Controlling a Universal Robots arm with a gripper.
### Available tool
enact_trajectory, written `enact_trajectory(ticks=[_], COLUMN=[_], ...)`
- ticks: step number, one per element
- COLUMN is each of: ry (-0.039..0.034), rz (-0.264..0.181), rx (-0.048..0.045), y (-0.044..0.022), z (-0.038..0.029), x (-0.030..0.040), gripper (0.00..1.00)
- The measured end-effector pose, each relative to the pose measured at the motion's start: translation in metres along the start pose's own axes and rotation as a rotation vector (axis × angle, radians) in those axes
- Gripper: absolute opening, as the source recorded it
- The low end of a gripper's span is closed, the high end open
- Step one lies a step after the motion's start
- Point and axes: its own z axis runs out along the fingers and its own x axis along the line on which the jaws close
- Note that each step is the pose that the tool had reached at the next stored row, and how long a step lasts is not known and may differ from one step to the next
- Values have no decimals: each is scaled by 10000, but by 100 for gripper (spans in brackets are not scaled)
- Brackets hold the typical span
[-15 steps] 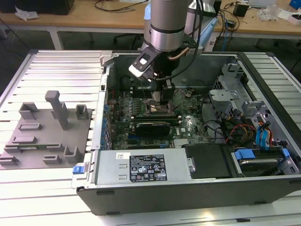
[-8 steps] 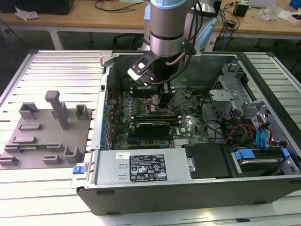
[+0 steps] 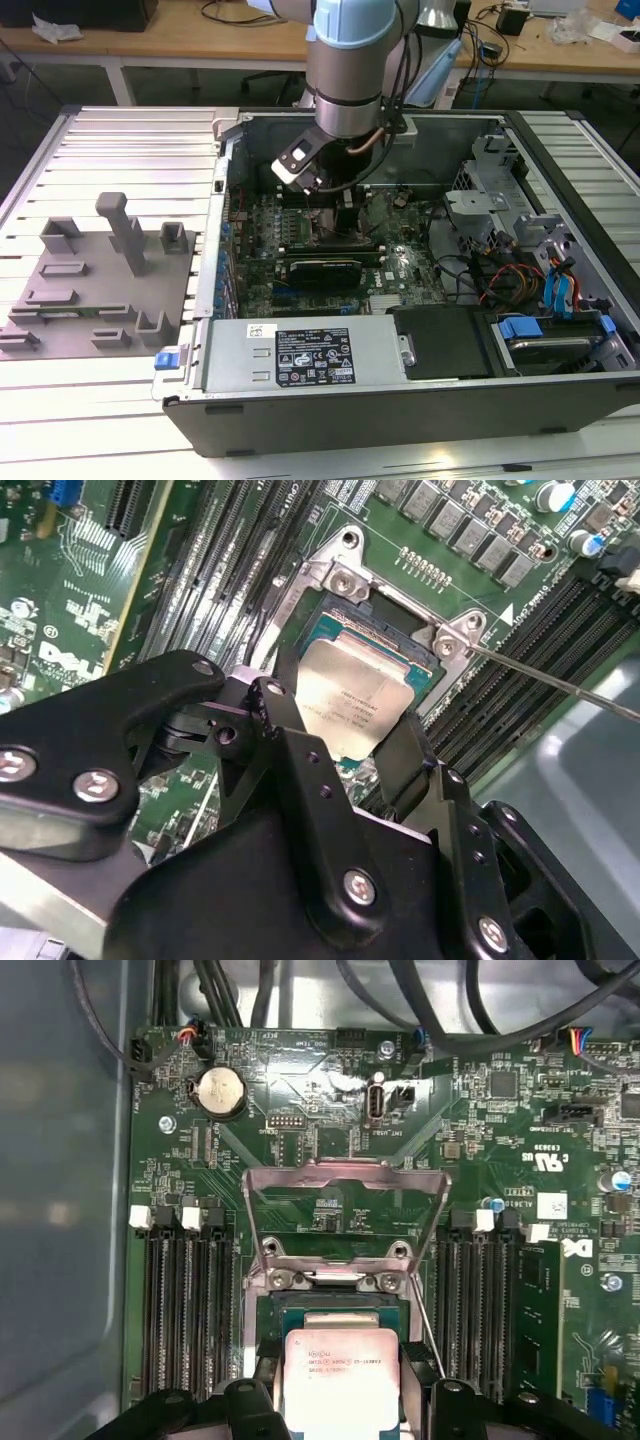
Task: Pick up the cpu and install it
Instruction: 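Place the cpu into insertion slot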
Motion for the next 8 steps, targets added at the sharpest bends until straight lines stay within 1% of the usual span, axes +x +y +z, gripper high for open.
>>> enact_trajectory(ticks=[1, 2, 5, 8], ry=[0, -1, 0, -3], rz=[1, 2, 1, 3], rx=[0, 0, -1, 1], y=[-4, -6, -6, -7], z=[33, 51, 66, 88], x=[2, 9, 35, 37], gripper=[55, 55, 55, 55])
